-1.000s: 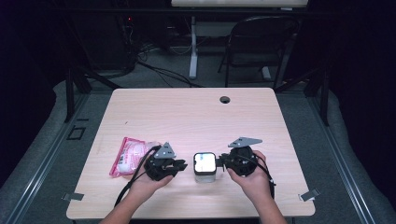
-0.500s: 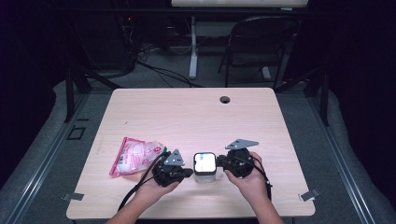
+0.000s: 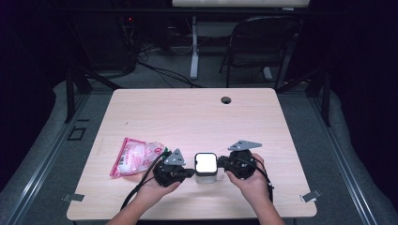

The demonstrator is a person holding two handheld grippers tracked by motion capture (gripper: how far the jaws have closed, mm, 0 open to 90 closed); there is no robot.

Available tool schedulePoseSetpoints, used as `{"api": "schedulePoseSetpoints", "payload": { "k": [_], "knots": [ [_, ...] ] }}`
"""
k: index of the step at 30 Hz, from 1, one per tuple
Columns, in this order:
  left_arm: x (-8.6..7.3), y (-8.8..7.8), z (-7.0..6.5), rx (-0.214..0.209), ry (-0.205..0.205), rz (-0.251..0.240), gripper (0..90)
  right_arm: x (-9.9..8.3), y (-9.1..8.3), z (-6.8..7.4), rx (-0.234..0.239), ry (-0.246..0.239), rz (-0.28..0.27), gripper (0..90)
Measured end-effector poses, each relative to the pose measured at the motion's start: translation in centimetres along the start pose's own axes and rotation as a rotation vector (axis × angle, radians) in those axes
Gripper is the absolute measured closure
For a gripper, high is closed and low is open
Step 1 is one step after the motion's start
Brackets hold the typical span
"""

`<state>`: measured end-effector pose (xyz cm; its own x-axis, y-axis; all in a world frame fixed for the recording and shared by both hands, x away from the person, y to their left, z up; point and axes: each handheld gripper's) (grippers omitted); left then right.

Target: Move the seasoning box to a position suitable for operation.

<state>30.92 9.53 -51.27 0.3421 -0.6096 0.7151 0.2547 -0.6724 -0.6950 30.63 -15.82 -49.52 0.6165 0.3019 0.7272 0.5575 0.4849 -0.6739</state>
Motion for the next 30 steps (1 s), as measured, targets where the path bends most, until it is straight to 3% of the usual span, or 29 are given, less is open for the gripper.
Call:
{"api": "schedulePoseSetpoints", "payload": {
  "k": [5, 8, 11, 14, 17, 19, 25, 30],
  "knots": [
    [0.2, 0.0, -0.1, -0.002, -0.002, -0.002, 88.1, -0.1, 0.0, -0.1, -0.002, 0.003, -0.009, 80.9],
    [0.5, -0.1, 0.0, -0.007, 0.002, 0.006, 87.8, 0.0, -0.7, 0.3, 0.014, -0.013, -0.019, 70.9],
    [0.7, -0.1, 0.0, 0.000, 0.005, 0.004, 87.3, 0.1, -1.2, 0.9, 0.055, -0.027, 0.002, 63.9],
    [1.0, -0.2, -0.1, 0.003, 0.011, 0.004, 85.8, 0.1, -1.1, 1.8, 0.078, -0.063, 0.044, 54.7],
    [1.2, -0.3, -0.1, 0.012, 0.011, 0.000, 83.5, 0.0, -0.8, 2.4, 0.084, -0.081, 0.075, 51.4],
    [1.4, -0.5, 0.0, 0.016, 0.007, -0.014, 81.0, -0.2, -0.4, 3.1, 0.075, -0.117, 0.112, 46.7],
    [1.8, -0.7, -0.3, 0.027, 0.004, -0.041, 76.7, -0.2, 0.0, 4.2, 0.001, -0.193, 0.116, 41.7],
    [1.8, -0.6, -0.3, 0.037, 0.014, -0.035, 74.1, 0.0, 0.1, 4.4, -0.041, -0.194, 0.115, 42.2]
  ]
}}
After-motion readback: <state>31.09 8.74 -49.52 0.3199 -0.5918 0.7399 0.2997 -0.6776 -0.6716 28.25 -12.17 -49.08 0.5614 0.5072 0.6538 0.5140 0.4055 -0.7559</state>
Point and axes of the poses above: each handheld gripper's, and its own axes: y roughly forward along the jaws, x roughly out of its top, z roughly to its left, and after that the axes turned 1 degree about y, right-handed
